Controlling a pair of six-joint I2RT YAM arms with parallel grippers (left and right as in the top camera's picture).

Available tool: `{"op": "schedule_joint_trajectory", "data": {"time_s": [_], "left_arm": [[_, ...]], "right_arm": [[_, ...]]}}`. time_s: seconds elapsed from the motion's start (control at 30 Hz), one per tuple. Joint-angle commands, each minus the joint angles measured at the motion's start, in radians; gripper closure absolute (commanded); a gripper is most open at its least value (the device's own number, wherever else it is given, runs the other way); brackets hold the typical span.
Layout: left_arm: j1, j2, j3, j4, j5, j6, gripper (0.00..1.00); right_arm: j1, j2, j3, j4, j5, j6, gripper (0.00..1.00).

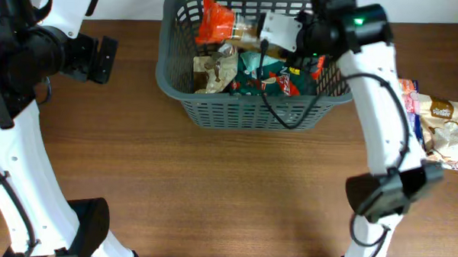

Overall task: Pack container
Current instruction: 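Lift the spaghetti pack with the right gripper and place it in the basket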

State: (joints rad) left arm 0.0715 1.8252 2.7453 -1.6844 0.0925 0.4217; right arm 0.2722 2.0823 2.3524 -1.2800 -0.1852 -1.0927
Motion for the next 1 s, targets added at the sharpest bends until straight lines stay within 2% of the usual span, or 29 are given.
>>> {"op": "schedule_joint_trajectory", "data": {"time_s": [0.0,0.07,0.1,0.17,0.33,0.53,0.77,0.87,0.97], "left_arm": [[0.003,-0.002,0.001,-0.002,-0.004,-0.010,0.01],[0.003,-0.002,0.001,-0.003,-0.004,-0.010,0.01],[0.003,-0.002,0.001,-0.002,-0.004,-0.010,0.01],[0.003,-0.002,0.001,-0.003,-0.004,-0.010,0.01],[0.003,-0.002,0.001,-0.003,-0.004,-0.010,0.01],[0.003,-0.002,0.001,-0.002,-0.004,-0.010,0.01],[0.003,-0.002,0.001,-0.003,-0.004,-0.010,0.01],[0.003,-0.002,0.001,-0.002,-0.004,-0.010,0.01],[0.003,-0.002,0.001,-0.002,-0.004,-0.010,0.01]], "right_arm": [[0.003,0.034,0.024,0.016,-0.028,0.017,0.96],[0.008,0.066,0.024,0.013,-0.027,0.039,0.96],[0.010,0.079,0.024,0.013,-0.028,0.062,0.91],[0.017,0.089,0.024,0.013,-0.027,0.088,0.72],[0.035,0.090,0.026,0.023,0.008,0.122,0.57],[0.035,0.052,0.091,0.000,0.067,0.421,0.57],[0.030,-0.140,0.180,-0.034,0.089,0.518,0.46],[0.007,-0.259,0.180,-0.020,0.203,0.642,0.45],[-0.059,-0.364,0.167,-0.021,0.212,0.726,0.45]]}}
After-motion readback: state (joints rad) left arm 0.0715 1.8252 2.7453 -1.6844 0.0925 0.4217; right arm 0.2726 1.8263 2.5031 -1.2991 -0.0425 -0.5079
